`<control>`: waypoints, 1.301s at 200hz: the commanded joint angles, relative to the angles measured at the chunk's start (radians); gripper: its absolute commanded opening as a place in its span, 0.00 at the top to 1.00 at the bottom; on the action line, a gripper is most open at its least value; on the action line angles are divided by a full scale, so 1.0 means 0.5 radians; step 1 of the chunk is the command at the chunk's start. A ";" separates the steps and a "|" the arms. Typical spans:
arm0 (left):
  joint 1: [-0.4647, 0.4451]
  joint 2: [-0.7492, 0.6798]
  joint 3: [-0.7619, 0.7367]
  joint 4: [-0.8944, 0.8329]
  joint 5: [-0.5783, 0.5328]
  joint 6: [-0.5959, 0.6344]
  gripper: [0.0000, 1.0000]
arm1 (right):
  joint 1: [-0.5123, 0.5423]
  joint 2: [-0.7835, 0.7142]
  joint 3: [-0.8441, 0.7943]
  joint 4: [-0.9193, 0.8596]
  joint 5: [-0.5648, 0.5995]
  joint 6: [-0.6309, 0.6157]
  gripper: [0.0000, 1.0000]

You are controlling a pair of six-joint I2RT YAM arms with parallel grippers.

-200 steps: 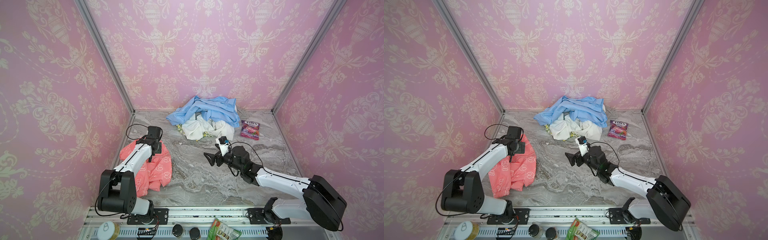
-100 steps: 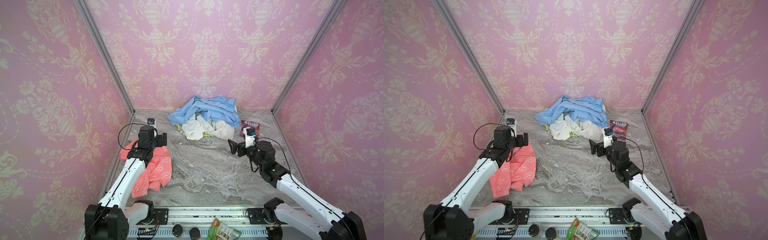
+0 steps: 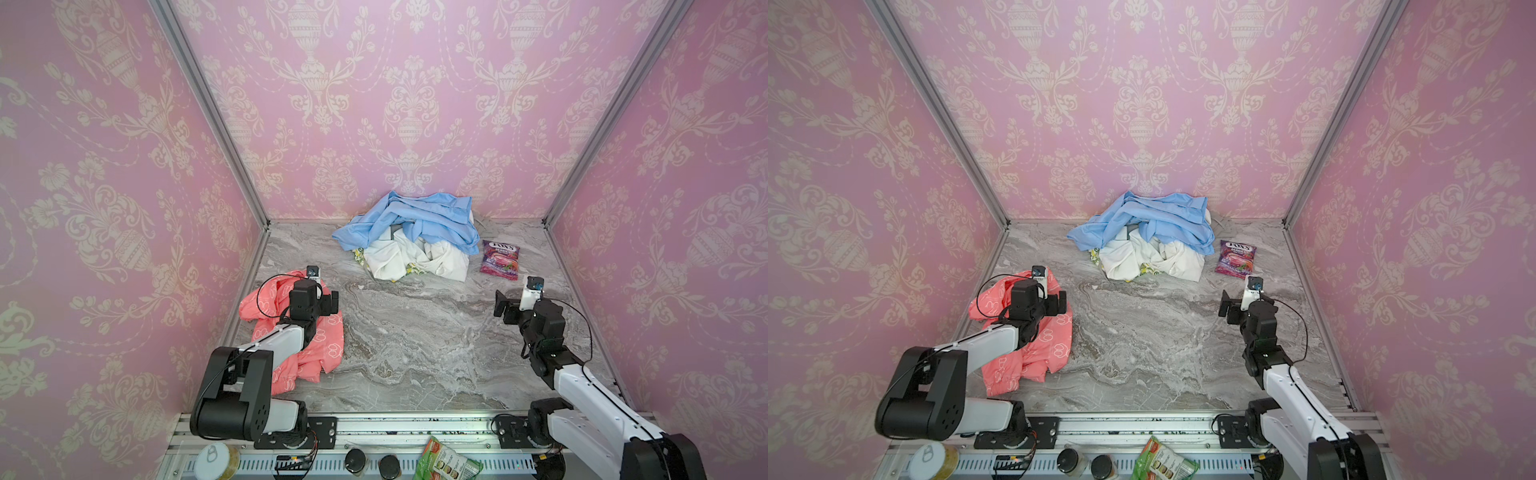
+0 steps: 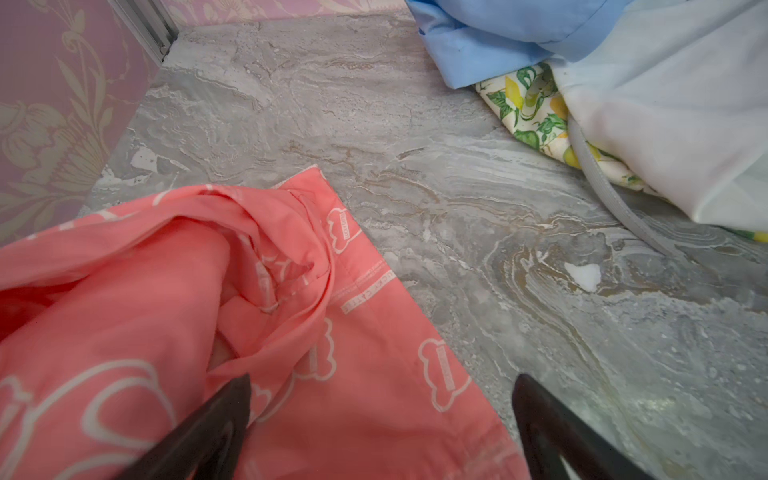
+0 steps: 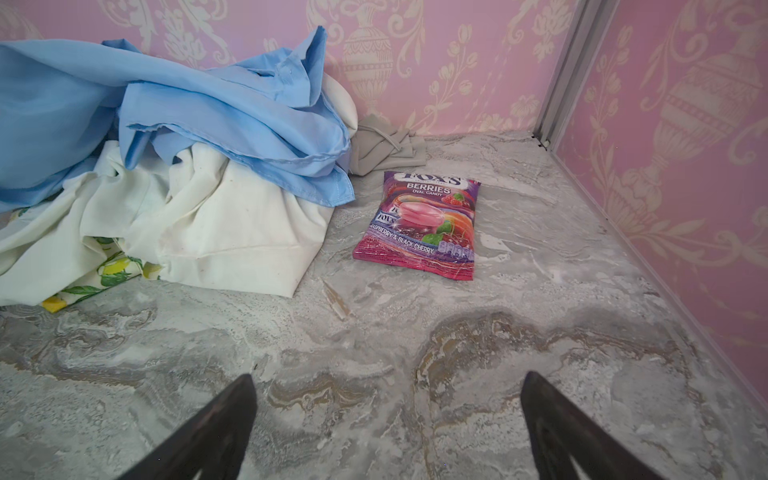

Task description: Pick out a specific cloth from the pile

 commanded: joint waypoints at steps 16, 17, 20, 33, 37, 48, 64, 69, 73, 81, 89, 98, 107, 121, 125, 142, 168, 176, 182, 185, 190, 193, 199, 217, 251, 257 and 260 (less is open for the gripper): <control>0.064 0.109 -0.072 0.446 -0.062 0.044 0.01 | -0.039 0.251 -0.022 0.336 -0.032 -0.029 0.00; 0.065 0.111 -0.076 0.451 -0.062 0.045 0.01 | -0.039 0.259 -0.020 0.338 -0.033 -0.029 0.00; 0.069 0.117 -0.081 0.458 -0.059 0.046 0.01 | -0.040 0.270 -0.016 0.344 -0.035 -0.032 0.00; 0.077 0.147 -0.084 0.489 -0.032 0.046 0.01 | -0.044 0.321 -0.015 0.404 -0.030 -0.053 0.00; 0.084 0.157 -0.087 0.507 -0.030 0.048 0.01 | -0.048 0.338 -0.020 0.431 -0.019 -0.057 0.00; 0.105 0.156 -0.079 0.499 -0.023 0.026 0.01 | -0.066 0.388 -0.028 0.490 -0.027 -0.062 0.00; 0.150 0.158 -0.103 0.563 0.000 -0.004 0.01 | -0.073 0.467 -0.029 0.566 -0.042 -0.066 0.00; 0.166 0.158 -0.109 0.580 0.007 -0.011 0.01 | -0.074 0.495 -0.029 0.589 -0.042 -0.072 0.00; 0.179 0.156 -0.113 0.590 0.013 -0.019 0.01 | -0.074 0.515 -0.029 0.615 -0.037 -0.073 0.00; 0.209 0.159 -0.119 0.610 0.033 -0.035 0.01 | -0.075 0.538 -0.020 0.621 -0.010 -0.070 0.00; 0.234 0.170 -0.123 0.642 0.033 -0.049 0.01 | -0.083 0.551 -0.019 0.648 0.007 -0.069 0.00; 0.261 0.188 -0.124 0.690 0.040 -0.063 0.01 | -0.095 0.588 -0.027 0.729 0.043 -0.059 0.00; 0.281 0.224 -0.141 0.749 0.063 -0.114 0.01 | -0.114 0.629 -0.030 0.796 0.028 -0.042 0.00; 0.281 0.386 -0.221 1.095 0.130 -0.079 0.01 | -0.131 0.692 0.002 0.835 -0.006 -0.038 0.00; 0.272 0.427 -0.234 1.155 0.154 -0.056 0.01 | -0.130 0.710 0.020 0.828 -0.004 -0.037 0.00; 0.237 0.471 -0.279 1.260 0.126 -0.036 0.01 | -0.140 0.803 0.022 0.923 0.008 -0.034 0.00; 0.240 0.474 -0.277 1.263 0.121 -0.037 0.01 | -0.139 1.241 -0.063 1.592 -0.131 -0.078 0.00; 0.240 0.477 -0.280 1.269 0.117 -0.034 0.01 | -0.136 1.206 -0.031 1.470 -0.118 -0.074 0.00; 0.240 0.481 -0.279 1.287 0.119 -0.033 0.01 | -0.139 1.158 0.025 1.264 -0.047 -0.046 0.00; 0.239 0.479 -0.280 1.282 0.119 -0.034 0.01 | -0.140 1.154 0.047 1.217 -0.012 -0.031 0.00; 0.238 0.477 -0.279 1.275 0.117 -0.034 0.01 | -0.140 1.180 0.076 1.219 0.014 -0.025 0.00; 0.237 0.476 -0.278 1.271 0.116 -0.034 0.01 | -0.139 1.194 0.084 1.229 0.003 -0.030 0.00; 0.238 0.478 -0.280 1.276 0.116 -0.034 0.01 | -0.139 1.188 0.122 1.151 -0.039 -0.041 0.00; 0.234 0.478 -0.277 1.277 0.110 -0.028 0.01 | -0.135 1.194 0.142 1.115 -0.047 -0.054 0.00; 0.234 0.475 -0.287 1.289 0.110 -0.027 0.01 | -0.130 1.190 0.136 1.123 -0.049 -0.059 0.00; 0.234 0.477 -0.288 1.288 0.110 -0.027 0.01 | -0.129 1.184 0.133 1.111 -0.047 -0.057 0.00; 0.234 0.477 -0.287 1.293 0.110 -0.027 0.01 | -0.129 1.182 0.138 1.107 -0.046 -0.056 0.00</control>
